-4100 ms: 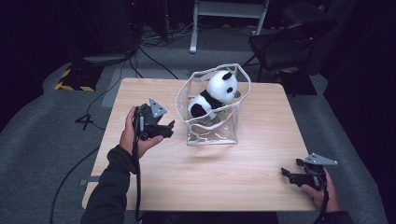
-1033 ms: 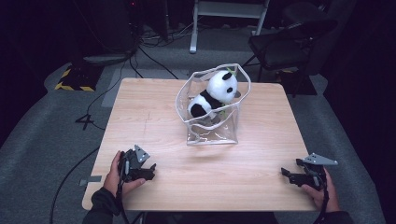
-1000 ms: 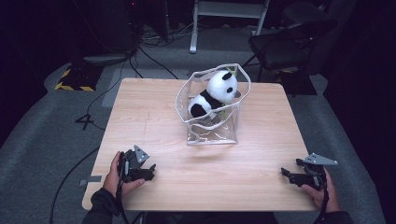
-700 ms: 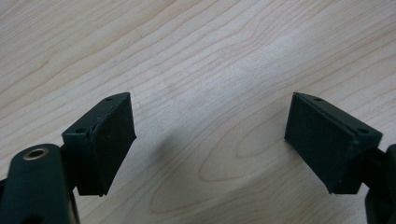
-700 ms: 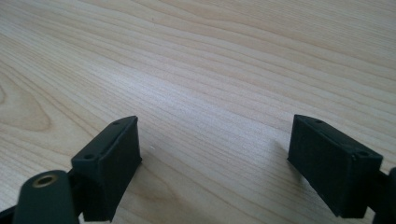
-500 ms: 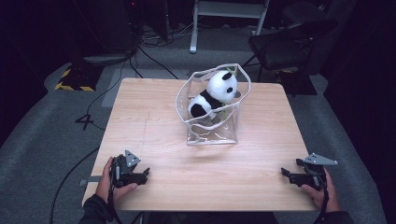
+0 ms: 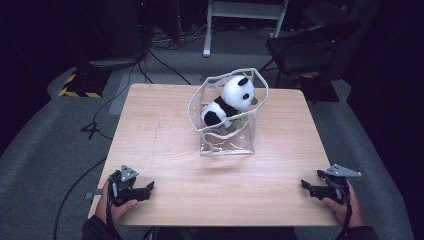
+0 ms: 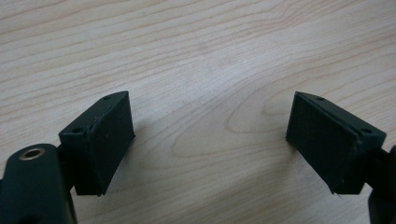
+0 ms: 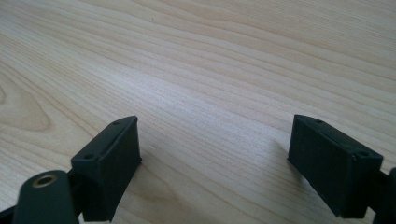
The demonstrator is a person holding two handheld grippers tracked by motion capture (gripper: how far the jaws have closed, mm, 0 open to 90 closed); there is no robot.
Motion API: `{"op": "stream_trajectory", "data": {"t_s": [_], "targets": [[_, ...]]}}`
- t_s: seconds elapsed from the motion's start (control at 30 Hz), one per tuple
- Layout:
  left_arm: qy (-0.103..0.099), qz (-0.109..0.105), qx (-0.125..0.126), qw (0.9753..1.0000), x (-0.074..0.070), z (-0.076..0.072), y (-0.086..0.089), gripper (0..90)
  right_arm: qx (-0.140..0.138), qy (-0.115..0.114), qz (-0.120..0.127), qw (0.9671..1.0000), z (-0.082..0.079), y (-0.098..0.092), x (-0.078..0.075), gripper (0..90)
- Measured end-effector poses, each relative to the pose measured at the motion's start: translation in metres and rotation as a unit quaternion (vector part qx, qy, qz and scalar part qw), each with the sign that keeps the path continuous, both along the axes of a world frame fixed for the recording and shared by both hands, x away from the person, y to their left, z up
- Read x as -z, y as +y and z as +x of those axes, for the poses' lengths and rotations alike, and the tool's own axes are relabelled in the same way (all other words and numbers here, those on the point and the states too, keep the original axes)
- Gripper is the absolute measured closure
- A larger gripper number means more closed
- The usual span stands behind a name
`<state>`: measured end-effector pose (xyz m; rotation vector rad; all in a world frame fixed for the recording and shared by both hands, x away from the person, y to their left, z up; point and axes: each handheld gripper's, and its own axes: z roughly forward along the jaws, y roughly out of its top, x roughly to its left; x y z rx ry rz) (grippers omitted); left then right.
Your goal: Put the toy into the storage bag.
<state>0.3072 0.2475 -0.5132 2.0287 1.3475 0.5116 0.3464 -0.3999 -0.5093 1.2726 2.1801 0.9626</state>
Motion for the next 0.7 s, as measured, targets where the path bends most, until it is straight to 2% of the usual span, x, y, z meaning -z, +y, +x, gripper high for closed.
{"op": "stream_trajectory", "data": {"t_s": [0.7], "targets": [[0.0,-0.001,-0.004,1.0,0.0002,0.0012,-0.0013,14.3,0.001,-0.001,-0.001,1.0,-0.0003,-0.0001,0.0001,16.8]]}}
